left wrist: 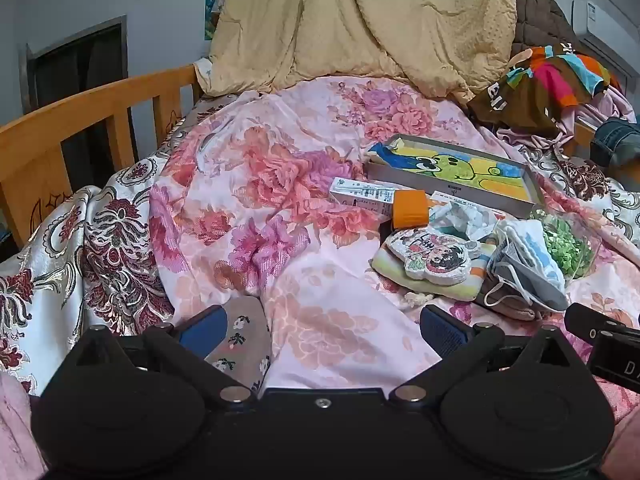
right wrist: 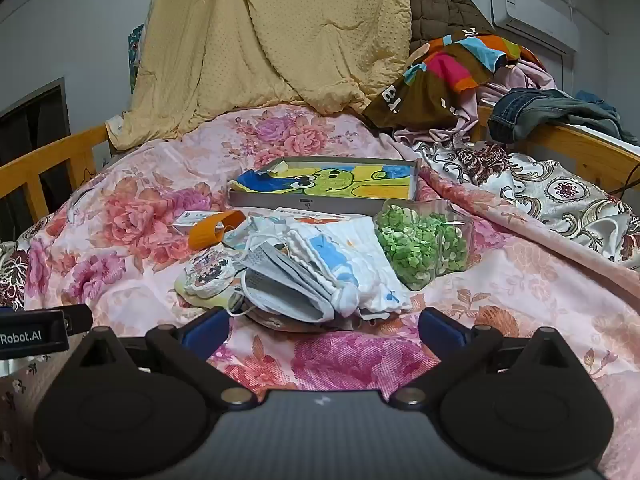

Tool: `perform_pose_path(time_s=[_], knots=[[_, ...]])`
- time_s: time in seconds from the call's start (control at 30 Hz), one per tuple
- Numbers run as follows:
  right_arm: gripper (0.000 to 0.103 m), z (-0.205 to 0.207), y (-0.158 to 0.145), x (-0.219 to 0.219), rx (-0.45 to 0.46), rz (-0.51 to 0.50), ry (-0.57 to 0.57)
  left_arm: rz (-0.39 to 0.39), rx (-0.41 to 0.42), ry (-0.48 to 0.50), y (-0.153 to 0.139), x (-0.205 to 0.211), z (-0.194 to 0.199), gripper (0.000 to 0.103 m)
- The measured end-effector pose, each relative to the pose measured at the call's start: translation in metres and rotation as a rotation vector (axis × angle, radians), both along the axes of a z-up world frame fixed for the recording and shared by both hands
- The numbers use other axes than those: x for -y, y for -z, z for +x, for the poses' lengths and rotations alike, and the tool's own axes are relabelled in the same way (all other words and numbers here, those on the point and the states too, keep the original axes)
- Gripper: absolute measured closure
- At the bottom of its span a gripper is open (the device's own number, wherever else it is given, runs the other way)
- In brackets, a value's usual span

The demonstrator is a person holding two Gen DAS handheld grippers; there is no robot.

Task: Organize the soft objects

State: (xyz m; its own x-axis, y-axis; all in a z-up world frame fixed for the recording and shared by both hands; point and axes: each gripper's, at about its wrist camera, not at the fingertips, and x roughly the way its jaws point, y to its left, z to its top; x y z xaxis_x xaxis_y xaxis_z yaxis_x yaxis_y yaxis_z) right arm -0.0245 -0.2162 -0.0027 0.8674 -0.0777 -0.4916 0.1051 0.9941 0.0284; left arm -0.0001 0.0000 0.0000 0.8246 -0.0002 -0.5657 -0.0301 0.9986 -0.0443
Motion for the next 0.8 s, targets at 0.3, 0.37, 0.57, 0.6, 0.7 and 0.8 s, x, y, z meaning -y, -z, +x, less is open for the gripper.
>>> perform_pose_path(time_s=[0.3,0.37,0.57,0.6,0.7,0.8], knots=[[0.0,-0.0001,0.0001,-0.0002,-0.001,0.002,0.0,0.003,-0.001,0.0,0.0002,0.0002,0.0003,0.001],[0.0,-0.0001,0.0001,-0.0002,-0.002,0.001,0.0,0.0,0.0,0.002,0.0,-0.0001,0.0,0.001],[0.0,-0.0001,0.0001,0.0,-0.002,0.001,0.0,-0.007,-0.001,0.002,0.0003,0.0002,0.0012,0.001],[0.0,-0.0001,0.0001,0.0,-0.002,0.001,0.0,-0.008,-0.002,0.003,0.0007,0.0008,0.0023,0.001],[0.0,0.0,0.0001,0.0,-0.002,0.001,0.0,-0.013,-0.001,0.004,-0.0003,0.0005,0.0026,0.001],[0.0,0.0,0.0,0.0001,-0.002,0.001,0.0,-0.014,-0.001,0.004,-0.0012,0.0004,-0.0007,0.001]])
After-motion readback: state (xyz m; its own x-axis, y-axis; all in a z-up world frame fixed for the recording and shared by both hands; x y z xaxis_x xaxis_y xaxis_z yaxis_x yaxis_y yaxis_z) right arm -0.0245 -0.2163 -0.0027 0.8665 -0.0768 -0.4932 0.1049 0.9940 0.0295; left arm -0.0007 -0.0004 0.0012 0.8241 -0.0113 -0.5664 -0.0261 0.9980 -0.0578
